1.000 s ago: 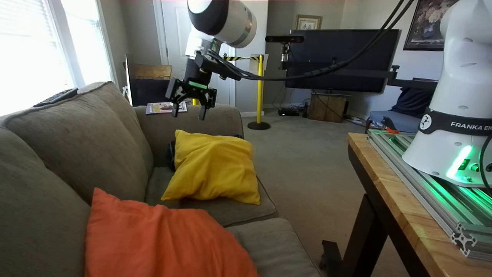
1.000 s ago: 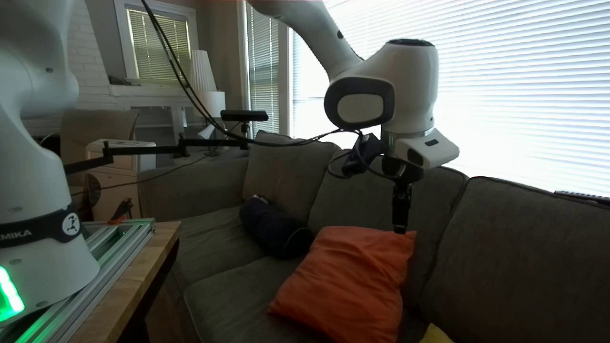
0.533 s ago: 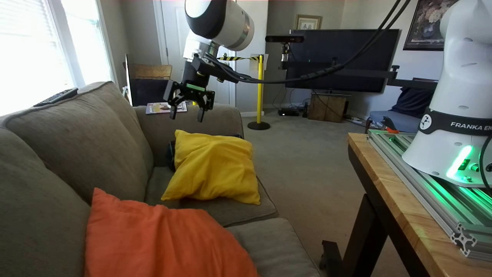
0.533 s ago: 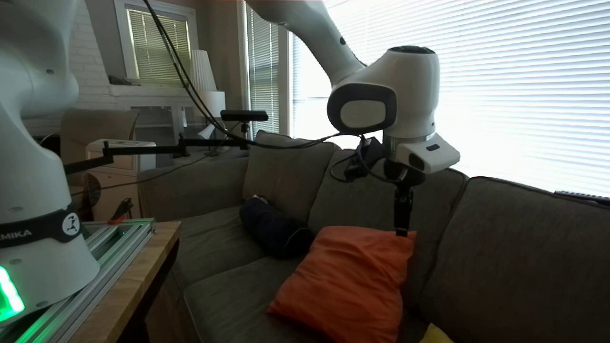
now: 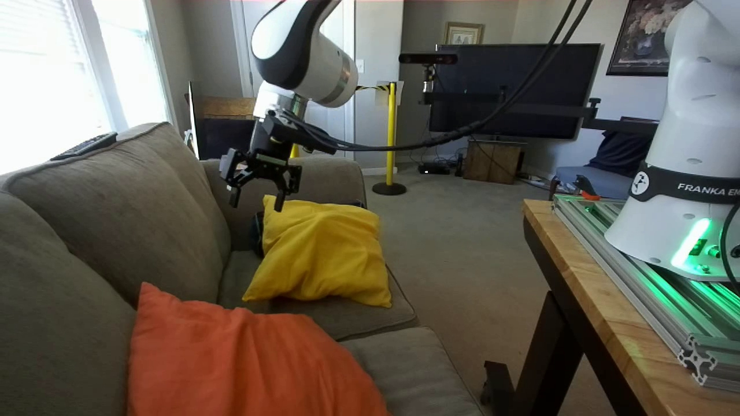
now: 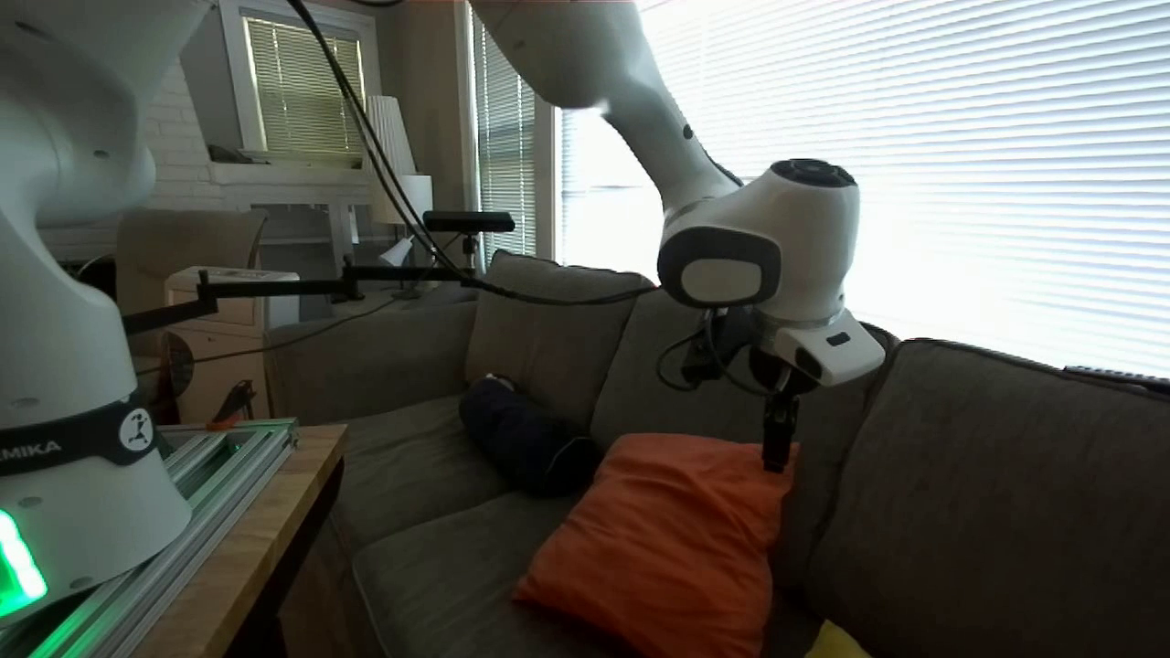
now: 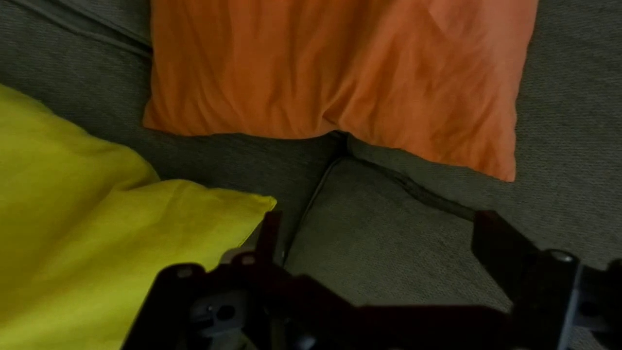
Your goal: Move the orange pillow to the left.
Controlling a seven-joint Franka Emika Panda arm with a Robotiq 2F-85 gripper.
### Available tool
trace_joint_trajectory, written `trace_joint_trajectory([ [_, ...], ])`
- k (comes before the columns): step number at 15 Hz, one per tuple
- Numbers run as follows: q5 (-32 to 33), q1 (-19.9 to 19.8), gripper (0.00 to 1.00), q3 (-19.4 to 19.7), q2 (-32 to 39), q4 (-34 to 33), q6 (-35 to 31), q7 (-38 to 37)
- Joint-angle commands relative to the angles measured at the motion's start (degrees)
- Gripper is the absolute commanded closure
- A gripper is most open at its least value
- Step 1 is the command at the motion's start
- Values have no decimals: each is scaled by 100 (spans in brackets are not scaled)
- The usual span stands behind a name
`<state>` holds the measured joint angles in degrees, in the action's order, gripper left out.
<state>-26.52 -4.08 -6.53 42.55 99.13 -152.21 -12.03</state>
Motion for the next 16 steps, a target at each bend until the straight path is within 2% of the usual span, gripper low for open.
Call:
trace_joint_trajectory([
  [1, -58, 42, 0, -197, 975, -1210, 178, -122],
  [9, 43, 417, 0, -504, 2431, -3166, 376, -432],
  [16, 257, 785, 0, -236, 3356, -4474, 1312, -970],
])
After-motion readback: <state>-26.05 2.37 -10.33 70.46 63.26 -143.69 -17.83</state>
